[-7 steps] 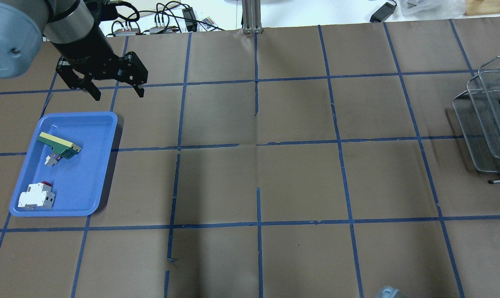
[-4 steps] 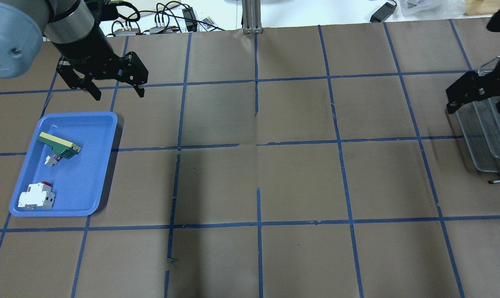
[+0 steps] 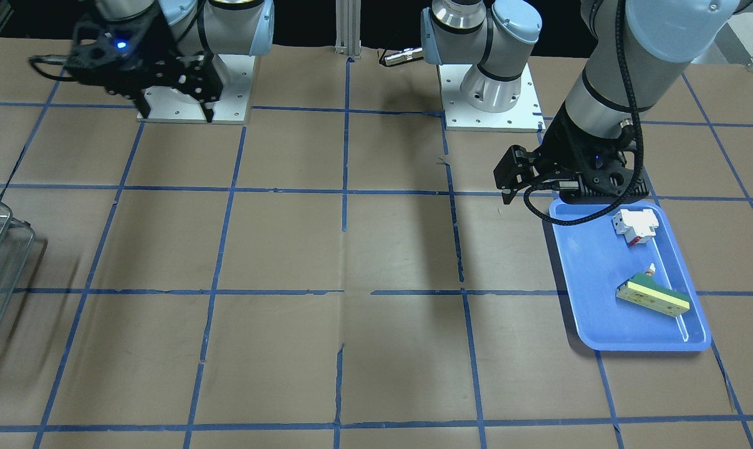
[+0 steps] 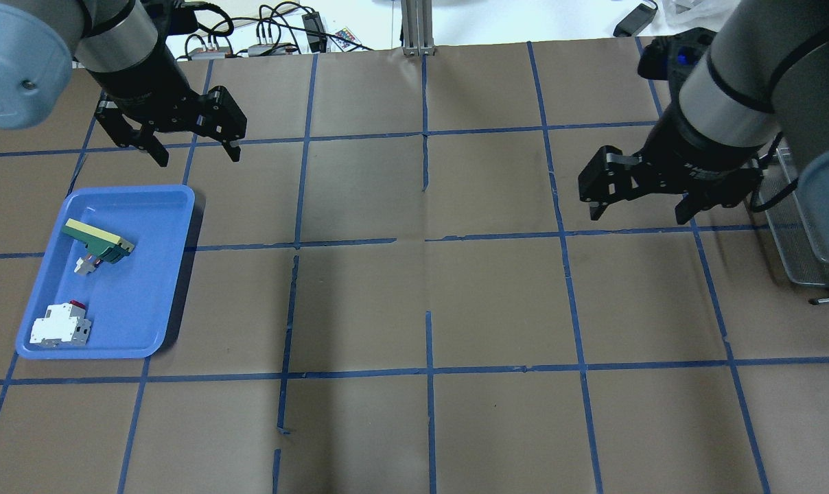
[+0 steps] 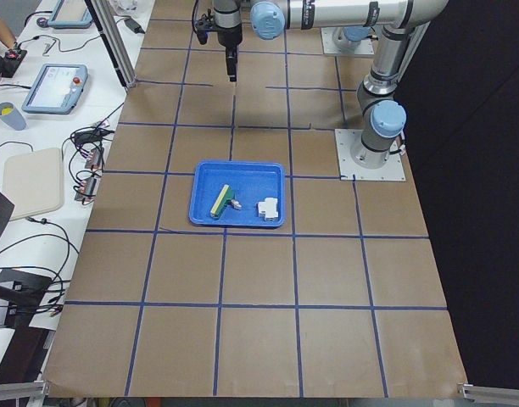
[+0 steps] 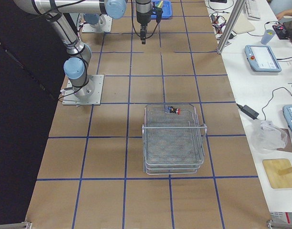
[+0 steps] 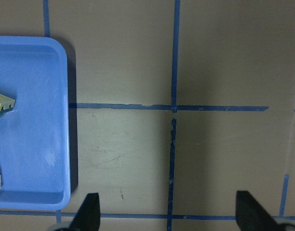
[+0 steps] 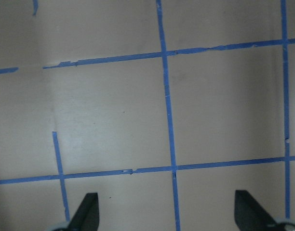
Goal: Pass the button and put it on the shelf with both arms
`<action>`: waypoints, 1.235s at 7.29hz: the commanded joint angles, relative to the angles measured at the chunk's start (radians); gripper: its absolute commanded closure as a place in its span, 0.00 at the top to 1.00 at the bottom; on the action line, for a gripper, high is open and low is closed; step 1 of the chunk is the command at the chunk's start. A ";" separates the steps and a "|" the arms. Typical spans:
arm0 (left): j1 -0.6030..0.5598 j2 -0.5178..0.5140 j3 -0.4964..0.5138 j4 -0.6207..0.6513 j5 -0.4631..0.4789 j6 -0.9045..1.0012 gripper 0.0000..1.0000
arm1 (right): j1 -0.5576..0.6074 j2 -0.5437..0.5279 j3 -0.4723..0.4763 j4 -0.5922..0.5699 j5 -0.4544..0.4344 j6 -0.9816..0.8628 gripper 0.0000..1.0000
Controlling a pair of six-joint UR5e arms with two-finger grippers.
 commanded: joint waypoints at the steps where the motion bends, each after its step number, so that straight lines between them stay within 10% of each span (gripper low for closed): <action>1: 0.000 0.000 0.002 0.000 0.000 0.000 1.00 | 0.022 0.009 -0.057 0.088 0.009 0.013 1.00; 9: 0.000 -0.003 0.003 0.000 0.000 0.000 1.00 | -0.073 0.029 -0.070 0.140 0.013 0.022 1.00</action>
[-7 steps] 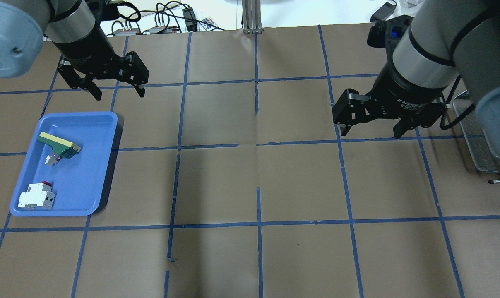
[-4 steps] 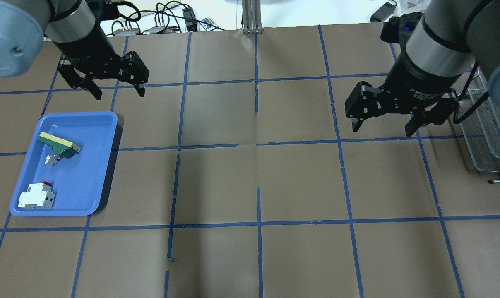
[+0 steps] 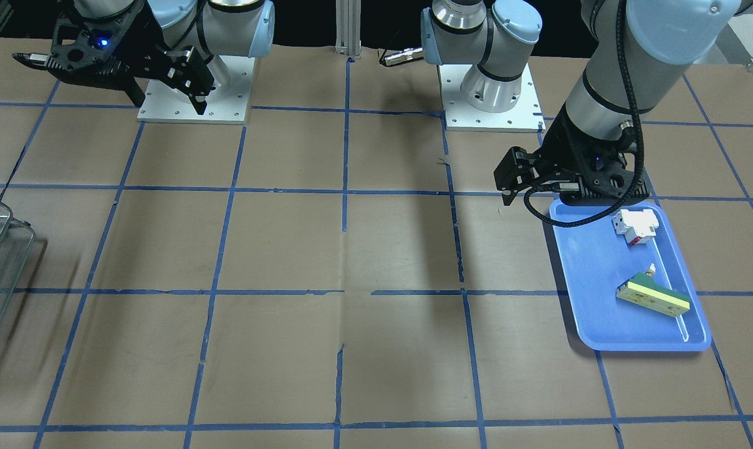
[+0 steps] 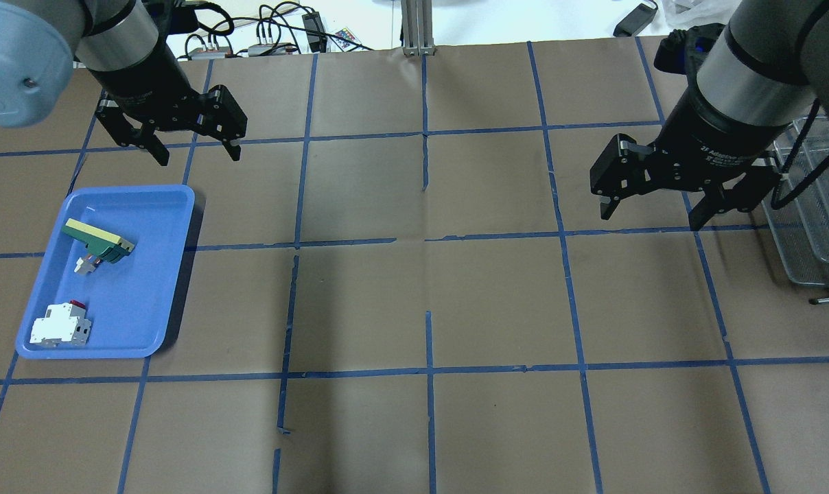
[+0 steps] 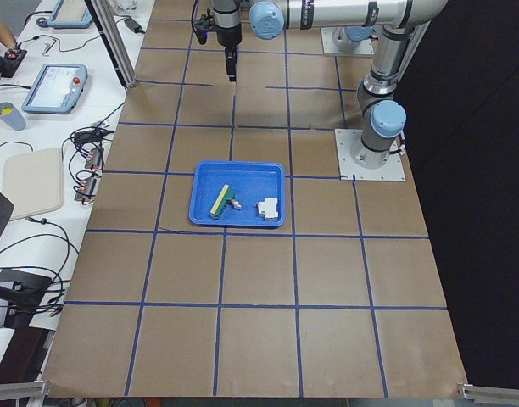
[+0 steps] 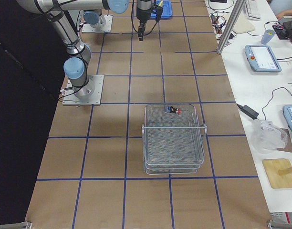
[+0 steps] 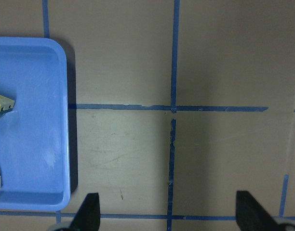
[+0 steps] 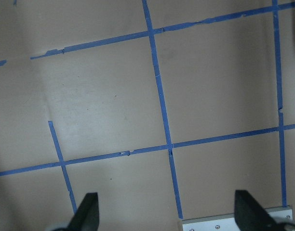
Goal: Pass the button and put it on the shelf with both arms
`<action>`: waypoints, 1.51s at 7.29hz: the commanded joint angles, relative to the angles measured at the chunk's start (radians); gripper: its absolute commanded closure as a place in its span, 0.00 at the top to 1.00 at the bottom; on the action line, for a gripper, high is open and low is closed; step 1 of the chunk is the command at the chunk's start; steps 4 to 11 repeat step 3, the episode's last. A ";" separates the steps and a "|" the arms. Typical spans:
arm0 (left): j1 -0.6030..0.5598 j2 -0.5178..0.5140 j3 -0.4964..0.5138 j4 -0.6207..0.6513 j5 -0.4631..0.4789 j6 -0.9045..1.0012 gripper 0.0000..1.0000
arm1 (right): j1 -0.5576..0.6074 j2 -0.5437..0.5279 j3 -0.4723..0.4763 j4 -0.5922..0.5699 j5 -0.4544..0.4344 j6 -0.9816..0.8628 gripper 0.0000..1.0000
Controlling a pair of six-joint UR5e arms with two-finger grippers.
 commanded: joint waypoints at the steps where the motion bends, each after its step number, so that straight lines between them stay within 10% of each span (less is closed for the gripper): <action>1: 0.000 0.000 0.000 0.000 -0.002 0.000 1.00 | 0.002 0.001 -0.006 0.010 0.005 0.007 1.00; 11: 0.000 0.001 0.000 0.000 -0.002 0.000 1.00 | 0.002 0.007 -0.009 0.007 -0.004 0.007 1.00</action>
